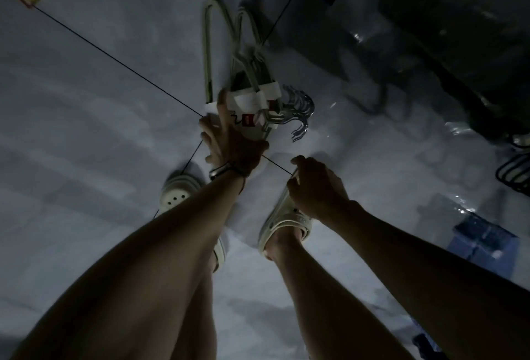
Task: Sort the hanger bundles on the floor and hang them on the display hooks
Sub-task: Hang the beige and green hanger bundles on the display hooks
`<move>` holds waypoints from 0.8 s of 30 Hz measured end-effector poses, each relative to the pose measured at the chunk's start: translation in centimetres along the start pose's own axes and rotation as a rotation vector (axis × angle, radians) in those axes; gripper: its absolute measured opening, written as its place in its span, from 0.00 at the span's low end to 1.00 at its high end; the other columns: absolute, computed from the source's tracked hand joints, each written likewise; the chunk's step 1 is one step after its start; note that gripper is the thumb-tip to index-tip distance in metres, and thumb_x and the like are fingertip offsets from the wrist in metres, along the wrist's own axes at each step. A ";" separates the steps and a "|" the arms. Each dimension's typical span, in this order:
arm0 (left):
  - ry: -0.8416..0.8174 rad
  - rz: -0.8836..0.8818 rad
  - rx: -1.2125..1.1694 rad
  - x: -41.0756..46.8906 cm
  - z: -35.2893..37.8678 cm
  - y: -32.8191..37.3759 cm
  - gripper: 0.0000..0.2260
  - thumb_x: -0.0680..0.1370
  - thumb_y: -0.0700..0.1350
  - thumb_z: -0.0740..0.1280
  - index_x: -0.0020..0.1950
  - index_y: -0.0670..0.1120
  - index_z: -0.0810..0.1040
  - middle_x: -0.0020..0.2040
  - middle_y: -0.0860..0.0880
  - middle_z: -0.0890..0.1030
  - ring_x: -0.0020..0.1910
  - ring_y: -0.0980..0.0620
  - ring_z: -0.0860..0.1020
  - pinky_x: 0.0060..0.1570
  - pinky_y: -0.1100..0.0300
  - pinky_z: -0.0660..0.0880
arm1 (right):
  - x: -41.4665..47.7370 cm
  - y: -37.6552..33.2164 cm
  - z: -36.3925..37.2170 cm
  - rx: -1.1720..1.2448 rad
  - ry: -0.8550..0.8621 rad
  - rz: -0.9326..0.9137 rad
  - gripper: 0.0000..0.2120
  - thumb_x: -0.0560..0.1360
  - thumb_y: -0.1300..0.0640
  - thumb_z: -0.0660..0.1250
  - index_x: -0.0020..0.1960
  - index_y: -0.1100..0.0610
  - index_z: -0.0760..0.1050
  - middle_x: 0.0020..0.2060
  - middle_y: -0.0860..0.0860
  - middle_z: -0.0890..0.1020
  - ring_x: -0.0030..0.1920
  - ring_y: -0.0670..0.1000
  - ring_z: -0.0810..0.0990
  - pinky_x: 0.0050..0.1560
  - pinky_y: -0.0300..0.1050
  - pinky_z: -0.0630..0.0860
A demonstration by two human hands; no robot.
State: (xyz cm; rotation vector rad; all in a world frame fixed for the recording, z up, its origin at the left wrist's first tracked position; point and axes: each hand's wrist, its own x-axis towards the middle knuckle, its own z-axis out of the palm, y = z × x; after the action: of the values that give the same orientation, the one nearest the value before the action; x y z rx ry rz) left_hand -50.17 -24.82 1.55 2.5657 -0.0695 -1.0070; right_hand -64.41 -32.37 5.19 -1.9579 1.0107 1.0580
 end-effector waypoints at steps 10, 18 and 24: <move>-0.058 -0.130 -0.104 1.1 -10.3 -5.0 0.31 0.71 0.42 0.78 0.70 0.37 0.71 0.68 0.29 0.67 0.68 0.32 0.67 0.60 0.65 0.73 | 4.8 -8.4 1.3 0.659 0.246 0.282 0.39 0.78 0.55 0.72 0.82 0.52 0.55 0.71 0.62 0.71 0.62 0.60 0.75 0.55 0.48 0.73; 0.223 -0.052 -0.142 4.0 -9.9 -12.6 0.52 0.63 0.43 0.80 0.81 0.54 0.55 0.72 0.35 0.61 0.64 0.38 0.67 0.52 0.56 0.67 | 15.5 -14.9 3.8 0.814 0.411 0.626 0.68 0.65 0.36 0.81 0.83 0.45 0.31 0.82 0.62 0.37 0.82 0.69 0.42 0.80 0.67 0.45; 0.205 -0.047 -0.174 3.3 -10.3 -13.2 0.54 0.63 0.43 0.81 0.82 0.53 0.54 0.73 0.36 0.62 0.66 0.37 0.66 0.50 0.57 0.66 | 15.7 -13.6 4.4 0.608 0.492 0.616 0.72 0.61 0.37 0.83 0.84 0.49 0.34 0.79 0.64 0.56 0.72 0.64 0.62 0.70 0.58 0.63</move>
State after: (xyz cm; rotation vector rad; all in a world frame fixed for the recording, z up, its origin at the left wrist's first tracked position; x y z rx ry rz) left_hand -42.08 -9.83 1.48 2.5036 0.1288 -0.7268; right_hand -48.41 -27.23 -7.82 -1.4361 2.0176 0.4431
